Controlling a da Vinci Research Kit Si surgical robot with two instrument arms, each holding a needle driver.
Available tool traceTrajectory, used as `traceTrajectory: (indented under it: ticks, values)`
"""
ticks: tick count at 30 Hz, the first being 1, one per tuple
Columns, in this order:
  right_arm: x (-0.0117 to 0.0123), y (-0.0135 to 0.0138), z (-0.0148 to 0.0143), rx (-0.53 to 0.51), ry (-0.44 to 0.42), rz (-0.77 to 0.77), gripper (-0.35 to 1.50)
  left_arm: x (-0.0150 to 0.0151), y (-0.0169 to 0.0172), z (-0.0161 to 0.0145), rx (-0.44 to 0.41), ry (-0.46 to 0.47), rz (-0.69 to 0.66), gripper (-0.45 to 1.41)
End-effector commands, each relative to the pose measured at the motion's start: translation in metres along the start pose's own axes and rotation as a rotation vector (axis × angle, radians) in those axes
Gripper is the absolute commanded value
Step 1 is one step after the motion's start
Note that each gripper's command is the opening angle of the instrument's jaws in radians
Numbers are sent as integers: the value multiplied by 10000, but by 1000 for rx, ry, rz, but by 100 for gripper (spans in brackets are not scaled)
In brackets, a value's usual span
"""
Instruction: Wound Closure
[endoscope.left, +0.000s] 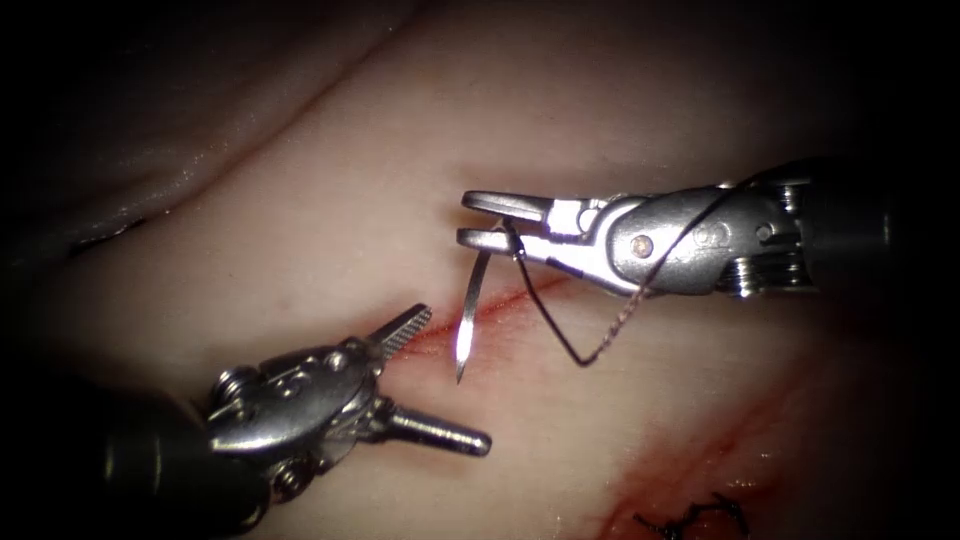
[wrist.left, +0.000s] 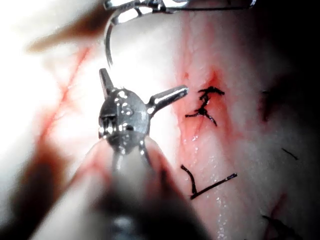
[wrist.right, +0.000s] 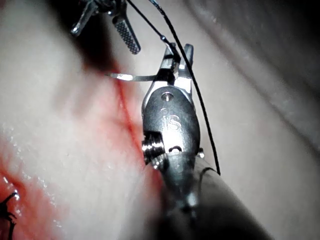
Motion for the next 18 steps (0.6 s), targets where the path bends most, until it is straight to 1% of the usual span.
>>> traceTrajectory:
  ticks: [1, 2, 3, 6, 7, 9, 11, 13, 15, 18]
  values:
    - [-3, -1, 11, 7, 10, -28, -35, -12, 2, 4, 18, -11, 7, 121]
    - [-3, -1, 11, 7, 10, -28, -35, -12, 2, 4, 18, -11, 7, 121]
    - [-2, -3, 16, 22, 17, -65, -35, -21, 6, 4, 44, -19, 14, 116]
    - [-4, -10, 27, 56, 22, -147, -35, -37, 10, 11, 53, -21, 31, 103]
    - [-7, -11, 31, 60, 24, -187, -35, -44, 10, 16, 55, -23, 43, 93]
    - [-10, -13, 34, 62, 26, -220, -35, -50, 9, 20, 61, -28, 55, 79]
    - [-18, -15, 38, 70, 26, -251, -35, -59, 3, 24, 71, -42, 67, 54]
    - [-22, -15, 40, 72, 24, -267, -35, -63, 0, 25, 74, -46, 72, 39]
    - [-25, -15, 41, 76, 24, -276, -35, -68, -4, 26, 76, -56, 85, 29]
    - [-31, -12, 43, 77, 24, -332, -35, -86, -12, 32, 65, -110, 107, 15]
